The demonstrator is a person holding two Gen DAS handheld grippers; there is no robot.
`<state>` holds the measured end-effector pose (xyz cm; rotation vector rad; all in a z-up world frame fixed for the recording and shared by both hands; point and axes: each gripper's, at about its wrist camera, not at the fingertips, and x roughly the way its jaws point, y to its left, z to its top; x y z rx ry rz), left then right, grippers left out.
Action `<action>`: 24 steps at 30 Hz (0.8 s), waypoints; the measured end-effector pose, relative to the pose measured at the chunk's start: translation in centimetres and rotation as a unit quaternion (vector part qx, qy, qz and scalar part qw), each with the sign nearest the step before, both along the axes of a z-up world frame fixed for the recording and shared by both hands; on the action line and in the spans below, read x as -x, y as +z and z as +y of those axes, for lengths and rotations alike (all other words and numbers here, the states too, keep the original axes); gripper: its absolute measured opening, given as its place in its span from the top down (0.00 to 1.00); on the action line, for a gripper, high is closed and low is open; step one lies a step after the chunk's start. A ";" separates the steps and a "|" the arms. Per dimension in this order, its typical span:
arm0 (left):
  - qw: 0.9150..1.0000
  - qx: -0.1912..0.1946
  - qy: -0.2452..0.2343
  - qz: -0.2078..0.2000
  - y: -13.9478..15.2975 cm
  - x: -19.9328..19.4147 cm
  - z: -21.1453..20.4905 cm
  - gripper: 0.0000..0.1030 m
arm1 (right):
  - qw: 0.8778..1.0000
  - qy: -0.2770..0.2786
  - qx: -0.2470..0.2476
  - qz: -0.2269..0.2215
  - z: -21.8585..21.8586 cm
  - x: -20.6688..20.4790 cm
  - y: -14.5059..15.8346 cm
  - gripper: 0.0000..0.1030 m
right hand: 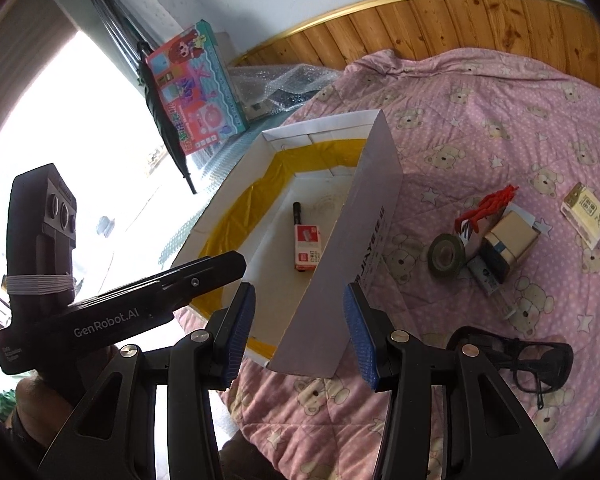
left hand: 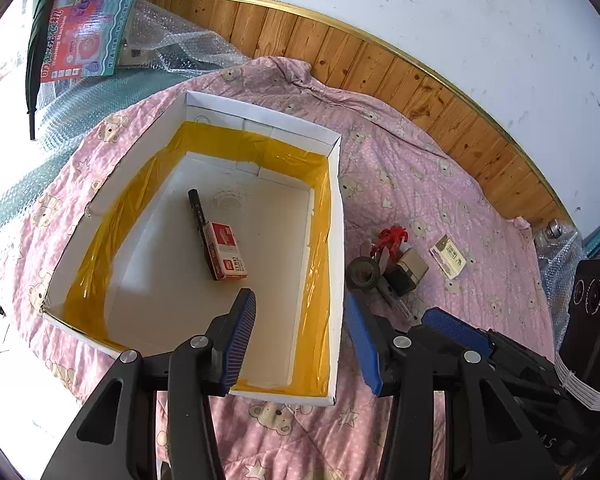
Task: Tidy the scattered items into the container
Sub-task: 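Move the right tool to the black glasses while the left tool returns to the items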
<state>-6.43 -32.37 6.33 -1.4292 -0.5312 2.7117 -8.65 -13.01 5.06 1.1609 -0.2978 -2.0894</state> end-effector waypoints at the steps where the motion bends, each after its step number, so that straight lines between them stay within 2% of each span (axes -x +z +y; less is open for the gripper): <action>1: 1.000 0.002 0.000 0.000 0.1 -0.1 0.2 0.53 | 1.000 0.001 0.004 -0.002 0.3 -0.1 -0.1 0.52; 11: 1.000 0.019 -0.016 0.002 0.8 -1.1 3.4 0.49 | 1.000 -0.005 0.020 -0.008 3.5 -1.7 -0.9 0.52; 24: 0.996 0.026 -0.089 -0.021 -1.5 -0.7 10.4 0.49 | 0.994 -0.084 0.021 -0.062 11.4 -2.5 -5.9 0.52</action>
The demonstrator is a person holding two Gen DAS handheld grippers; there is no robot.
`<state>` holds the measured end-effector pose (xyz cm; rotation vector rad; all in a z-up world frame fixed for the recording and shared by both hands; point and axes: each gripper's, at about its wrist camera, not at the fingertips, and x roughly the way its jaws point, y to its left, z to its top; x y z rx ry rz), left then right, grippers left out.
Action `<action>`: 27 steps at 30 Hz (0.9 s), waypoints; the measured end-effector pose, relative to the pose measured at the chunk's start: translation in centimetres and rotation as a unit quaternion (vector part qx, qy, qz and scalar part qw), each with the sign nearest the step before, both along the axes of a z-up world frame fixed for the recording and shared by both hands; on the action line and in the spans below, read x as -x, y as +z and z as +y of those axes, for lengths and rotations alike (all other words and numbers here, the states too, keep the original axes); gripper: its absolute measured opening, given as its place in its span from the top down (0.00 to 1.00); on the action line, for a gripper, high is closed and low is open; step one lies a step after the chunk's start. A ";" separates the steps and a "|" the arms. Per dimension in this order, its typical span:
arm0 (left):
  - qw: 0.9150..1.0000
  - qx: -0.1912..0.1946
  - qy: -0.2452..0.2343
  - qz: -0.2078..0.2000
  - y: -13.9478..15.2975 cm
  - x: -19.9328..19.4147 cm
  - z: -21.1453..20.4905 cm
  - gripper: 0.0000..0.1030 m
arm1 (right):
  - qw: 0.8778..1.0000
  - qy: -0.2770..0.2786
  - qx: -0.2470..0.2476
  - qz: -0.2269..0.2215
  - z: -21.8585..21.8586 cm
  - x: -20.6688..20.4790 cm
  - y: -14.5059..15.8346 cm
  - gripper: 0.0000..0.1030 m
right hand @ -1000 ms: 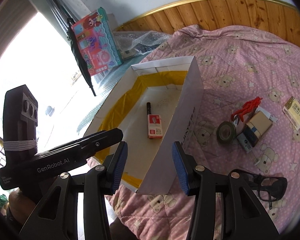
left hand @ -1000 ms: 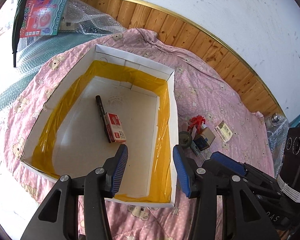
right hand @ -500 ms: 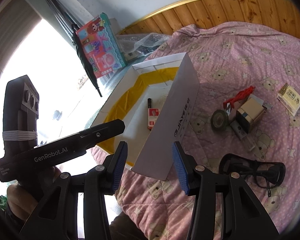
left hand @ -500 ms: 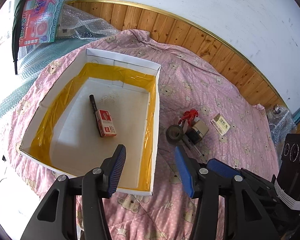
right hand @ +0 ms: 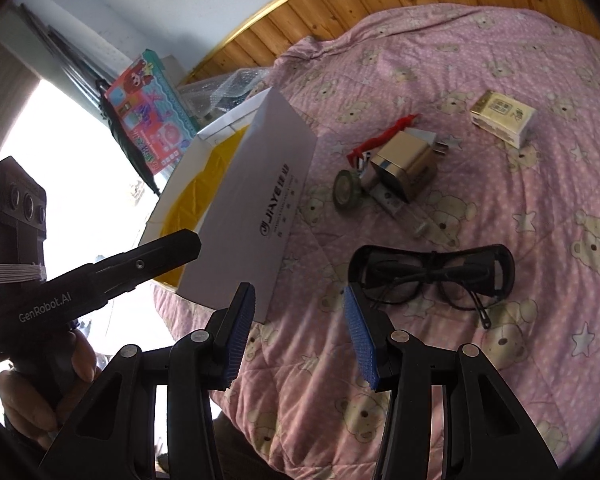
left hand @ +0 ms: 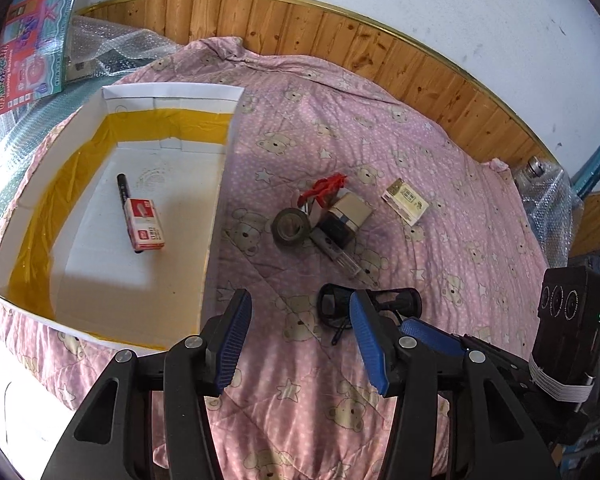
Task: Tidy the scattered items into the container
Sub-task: 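Move the right tool to the black glasses while the left tool returns to the items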
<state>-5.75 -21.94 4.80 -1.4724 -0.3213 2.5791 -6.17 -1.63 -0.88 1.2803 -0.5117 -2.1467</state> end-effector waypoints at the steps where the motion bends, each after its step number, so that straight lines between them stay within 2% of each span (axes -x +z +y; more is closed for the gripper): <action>1: 1.000 0.000 -0.007 -0.002 -0.3 0.2 0.6 0.49 | 1.000 -0.005 -0.001 -0.003 0.5 0.0 -0.3 0.52; 7: 0.999 0.000 -0.042 -0.021 -2.2 1.2 3.7 0.49 | 0.999 -0.036 -0.025 -0.022 2.9 0.4 -2.3 0.52; 14: 0.997 0.002 -0.049 -0.057 -5.7 3.2 4.9 0.49 | 0.995 -0.063 -0.062 -0.034 4.9 1.8 -3.7 0.52; 17: 0.996 -0.005 -0.041 -0.073 -7.0 4.4 4.7 0.49 | 0.997 -0.046 -0.050 -0.047 4.6 2.5 -4.0 0.52; 21: 0.995 -0.028 -0.026 -0.097 -8.5 6.6 4.3 0.48 | 0.996 -0.003 0.000 -0.084 2.7 3.1 -5.5 0.52; 27: 0.990 -0.050 -0.019 -0.127 -11.1 10.7 5.2 0.46 | 0.993 -0.015 -0.018 -0.119 2.5 4.9 -8.3 0.51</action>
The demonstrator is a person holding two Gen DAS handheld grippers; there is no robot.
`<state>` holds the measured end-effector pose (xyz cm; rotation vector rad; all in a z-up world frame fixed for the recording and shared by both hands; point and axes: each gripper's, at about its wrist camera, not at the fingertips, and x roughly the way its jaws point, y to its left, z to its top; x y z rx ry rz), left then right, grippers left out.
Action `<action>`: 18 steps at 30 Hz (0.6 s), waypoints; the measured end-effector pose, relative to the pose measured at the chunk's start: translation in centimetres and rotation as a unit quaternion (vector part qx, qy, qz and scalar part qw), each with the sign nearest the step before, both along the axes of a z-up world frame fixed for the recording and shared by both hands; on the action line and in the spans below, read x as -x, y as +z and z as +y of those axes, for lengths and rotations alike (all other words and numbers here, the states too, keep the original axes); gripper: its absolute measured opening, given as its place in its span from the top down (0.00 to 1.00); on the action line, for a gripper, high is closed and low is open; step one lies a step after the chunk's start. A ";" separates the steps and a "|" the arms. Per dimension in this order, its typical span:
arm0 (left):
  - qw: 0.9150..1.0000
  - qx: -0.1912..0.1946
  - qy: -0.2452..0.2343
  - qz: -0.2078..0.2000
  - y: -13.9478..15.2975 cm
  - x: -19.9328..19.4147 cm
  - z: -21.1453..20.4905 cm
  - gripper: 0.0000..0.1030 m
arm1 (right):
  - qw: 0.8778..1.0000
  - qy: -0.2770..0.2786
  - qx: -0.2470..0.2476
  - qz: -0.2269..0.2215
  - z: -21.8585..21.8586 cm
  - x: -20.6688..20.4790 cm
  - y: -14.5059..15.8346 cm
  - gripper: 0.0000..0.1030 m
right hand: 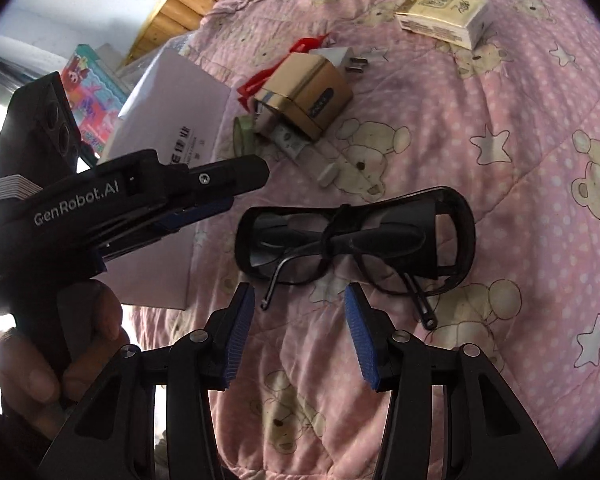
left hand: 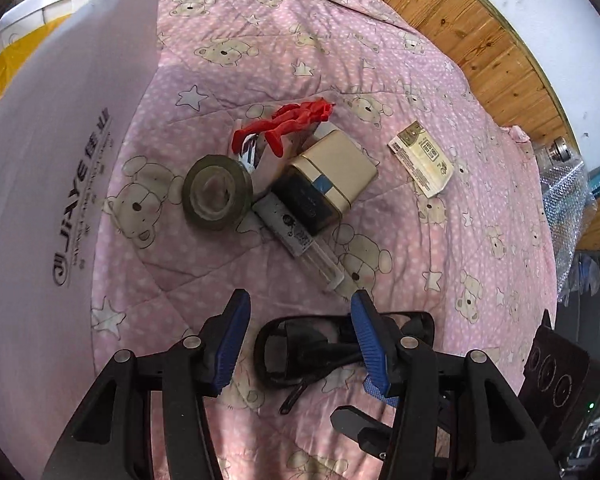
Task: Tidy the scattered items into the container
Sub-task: 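Grasp the black glasses with the right tool while the left tool grasps the clear lighter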
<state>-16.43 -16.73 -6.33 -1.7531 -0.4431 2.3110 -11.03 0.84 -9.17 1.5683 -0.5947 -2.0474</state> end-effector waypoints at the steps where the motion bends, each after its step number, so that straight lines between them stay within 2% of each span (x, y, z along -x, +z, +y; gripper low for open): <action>1: 1.000 0.000 -0.001 -0.005 -0.5 0.6 0.3 0.44 | 1.000 -0.007 0.001 -0.003 0.4 0.4 -0.2 0.51; 3: 1.000 0.001 -0.002 -0.015 -1.7 1.7 1.0 0.44 | 1.000 -0.026 -0.017 0.002 1.4 1.2 -0.2 0.52; 5: 1.000 0.010 -0.003 -0.021 -2.6 2.6 1.5 0.43 | 0.995 -0.051 -0.076 0.027 2.4 1.8 0.4 0.51; 7: 1.000 0.017 -0.001 -0.004 -2.6 3.1 1.9 0.32 | 0.988 -0.078 -0.123 0.045 3.6 2.5 0.8 0.47; 8: 1.000 0.023 -0.002 0.001 -2.7 3.3 2.1 0.32 | 0.986 -0.089 -0.135 0.048 4.3 2.9 0.8 0.47; 10: 0.999 0.050 -0.006 0.017 -2.7 3.5 2.4 0.34 | 0.988 -0.096 -0.118 0.033 5.1 3.3 0.5 0.47; 11: 0.997 0.065 -0.014 0.024 -2.7 3.4 2.6 0.38 | 0.990 -0.096 -0.105 0.024 5.2 3.5 0.3 0.47; 12: 0.996 0.082 -0.018 0.029 -2.7 3.2 2.6 0.51 | 0.991 -0.091 -0.095 0.019 5.0 3.4 0.3 0.46; 13: 0.995 0.096 -0.021 0.034 -2.6 2.9 2.5 0.54 | 0.992 -0.086 -0.087 0.016 4.6 3.3 0.4 0.45; 16: 0.997 0.070 -0.004 0.025 -2.6 2.5 0.9 0.56 | 0.996 -0.064 -0.062 0.002 2.7 2.7 0.1 0.45; 18: 0.998 0.051 0.012 0.019 -2.5 2.4 0.1 0.56 | 0.997 -0.050 -0.064 0.001 1.3 2.8 -0.3 0.44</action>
